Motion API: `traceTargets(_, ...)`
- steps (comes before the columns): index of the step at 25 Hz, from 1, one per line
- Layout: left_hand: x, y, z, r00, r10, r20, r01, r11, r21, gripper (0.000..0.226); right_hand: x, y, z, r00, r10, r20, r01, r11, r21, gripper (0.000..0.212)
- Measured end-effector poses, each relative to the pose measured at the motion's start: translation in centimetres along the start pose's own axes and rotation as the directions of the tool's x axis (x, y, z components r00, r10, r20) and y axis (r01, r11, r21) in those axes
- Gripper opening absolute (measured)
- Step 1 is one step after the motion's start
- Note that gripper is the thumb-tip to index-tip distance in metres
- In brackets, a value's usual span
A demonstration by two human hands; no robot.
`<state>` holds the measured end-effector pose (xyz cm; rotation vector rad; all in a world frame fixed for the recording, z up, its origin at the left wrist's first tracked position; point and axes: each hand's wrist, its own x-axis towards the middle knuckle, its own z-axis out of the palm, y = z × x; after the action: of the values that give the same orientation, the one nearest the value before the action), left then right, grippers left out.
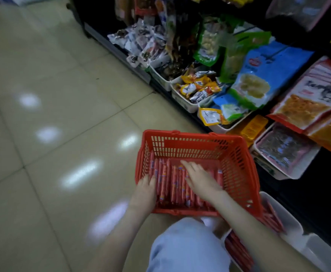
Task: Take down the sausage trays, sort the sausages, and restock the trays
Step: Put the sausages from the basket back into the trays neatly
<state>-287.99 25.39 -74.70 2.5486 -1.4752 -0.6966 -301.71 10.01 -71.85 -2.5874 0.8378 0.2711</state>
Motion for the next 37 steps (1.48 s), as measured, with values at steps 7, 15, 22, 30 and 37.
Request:
traceTargets(7,7.7,-0.1,5.8,0.969,-0.195,0.151,0.169,0.971,0.168,0.069,7.4,3.9,12.8,0.848,0.414,0.332,-0.529,0.696,0.486,0.081)
traceTargets(15,12.0,0.7,10.1,0.889,-0.454,0.056,0.451,0.891,0.056,0.087,10.9,4.6,18.3,0.742,0.513,0.432,-0.666,0.494,0.558,0.086)
traceTargets(22,11.7,0.0,9.4,0.835,-0.497,0.237,0.546,0.692,-0.472,0.056,9.4,2.1,16.9,0.771,0.512,0.378,-0.565,0.278,0.777,0.032)
traceTargets(30,6.9,9.9,-1.7,0.931,0.087,0.356,0.224,0.632,-0.742,0.04,0.0,5.0,2.4,0.907,0.308,0.287,-0.158,-0.382,0.91,0.025)
traceTargets(37,-0.8,22.3,-8.4,0.916,0.374,0.145,-0.138,0.633,-0.762,0.045,-14.8,4.6,-9.4,0.847,0.526,-0.074,0.213,-0.208,0.955,0.028)
